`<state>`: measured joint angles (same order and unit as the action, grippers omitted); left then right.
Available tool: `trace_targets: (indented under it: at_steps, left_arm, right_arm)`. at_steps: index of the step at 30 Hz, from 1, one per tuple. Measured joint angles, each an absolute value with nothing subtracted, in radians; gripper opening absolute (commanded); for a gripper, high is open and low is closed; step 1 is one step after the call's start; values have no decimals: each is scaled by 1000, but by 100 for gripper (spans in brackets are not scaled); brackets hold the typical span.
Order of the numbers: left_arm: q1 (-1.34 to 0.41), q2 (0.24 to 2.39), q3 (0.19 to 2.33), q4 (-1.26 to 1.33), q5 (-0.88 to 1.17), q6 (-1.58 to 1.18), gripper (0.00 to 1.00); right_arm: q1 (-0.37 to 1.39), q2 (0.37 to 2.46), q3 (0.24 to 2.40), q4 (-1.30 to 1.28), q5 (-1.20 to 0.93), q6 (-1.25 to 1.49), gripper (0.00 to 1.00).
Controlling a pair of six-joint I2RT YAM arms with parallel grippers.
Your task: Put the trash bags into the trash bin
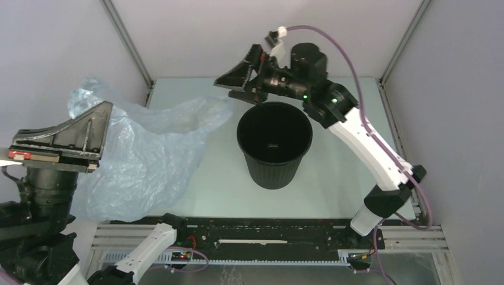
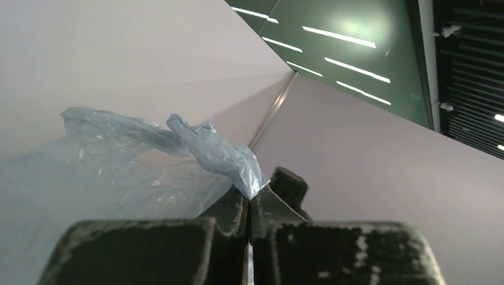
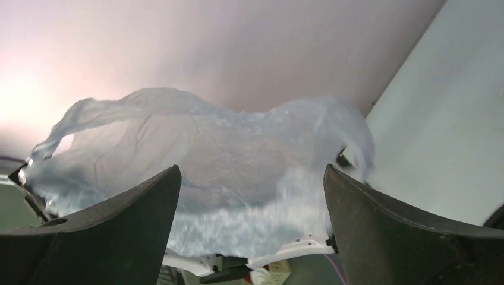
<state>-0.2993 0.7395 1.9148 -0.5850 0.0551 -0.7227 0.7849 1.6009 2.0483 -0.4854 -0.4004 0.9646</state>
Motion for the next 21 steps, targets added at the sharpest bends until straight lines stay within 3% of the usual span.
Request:
trace_targets:
  at_steps: [8, 14, 21]
  left_arm:
    - [-299, 718, 1751, -488, 129, -799, 0]
    - [-299, 717, 1740, -478, 134, -803, 0]
    - [-299, 722, 1749, -481, 135, -785, 0]
  right_arm:
    - [813, 1719, 2049, -625, -344, 1071, 98]
    - [756, 1631, 1959, -736, -332, 981, 100]
    - [636, 1391, 1821, -738, -315, 953, 100]
